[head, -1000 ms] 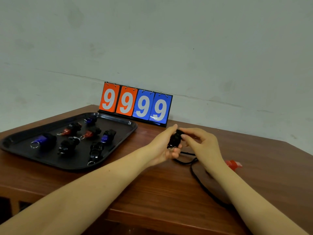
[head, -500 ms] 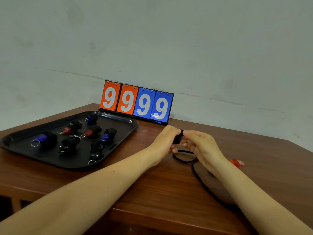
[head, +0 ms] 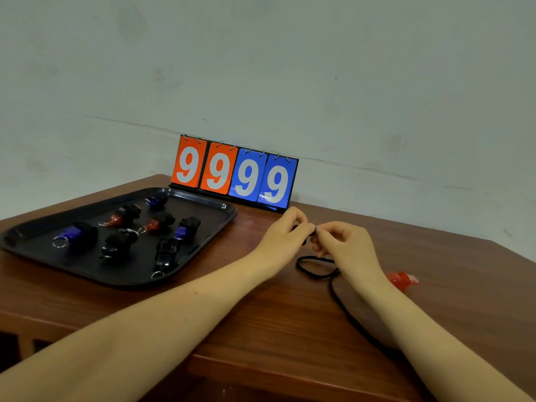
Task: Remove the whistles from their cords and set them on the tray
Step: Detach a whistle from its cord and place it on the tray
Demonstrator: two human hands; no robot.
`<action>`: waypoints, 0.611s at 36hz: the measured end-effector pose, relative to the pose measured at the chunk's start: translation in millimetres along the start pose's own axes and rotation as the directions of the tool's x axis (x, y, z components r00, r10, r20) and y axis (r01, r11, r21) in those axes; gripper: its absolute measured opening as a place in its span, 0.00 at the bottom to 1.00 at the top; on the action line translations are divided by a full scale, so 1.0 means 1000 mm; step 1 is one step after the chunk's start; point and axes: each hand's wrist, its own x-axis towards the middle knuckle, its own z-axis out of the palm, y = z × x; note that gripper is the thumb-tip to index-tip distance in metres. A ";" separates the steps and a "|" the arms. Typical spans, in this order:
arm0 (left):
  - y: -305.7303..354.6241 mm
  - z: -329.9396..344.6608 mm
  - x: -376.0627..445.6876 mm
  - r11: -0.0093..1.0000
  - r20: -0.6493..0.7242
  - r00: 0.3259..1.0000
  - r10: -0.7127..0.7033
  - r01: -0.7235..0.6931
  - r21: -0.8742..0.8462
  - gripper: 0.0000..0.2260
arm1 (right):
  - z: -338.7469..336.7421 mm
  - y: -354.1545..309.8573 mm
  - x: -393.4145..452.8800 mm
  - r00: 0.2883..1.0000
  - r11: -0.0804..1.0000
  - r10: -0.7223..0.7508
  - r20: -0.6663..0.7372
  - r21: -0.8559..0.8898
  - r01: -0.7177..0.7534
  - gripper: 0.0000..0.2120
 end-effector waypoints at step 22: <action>0.014 -0.004 -0.002 0.902 0.164 0.984 -0.076 0.138 -0.408 0.03 | -0.008 -0.010 -0.001 0.993 0.981 -0.093 -0.071 0.162 0.103 0.07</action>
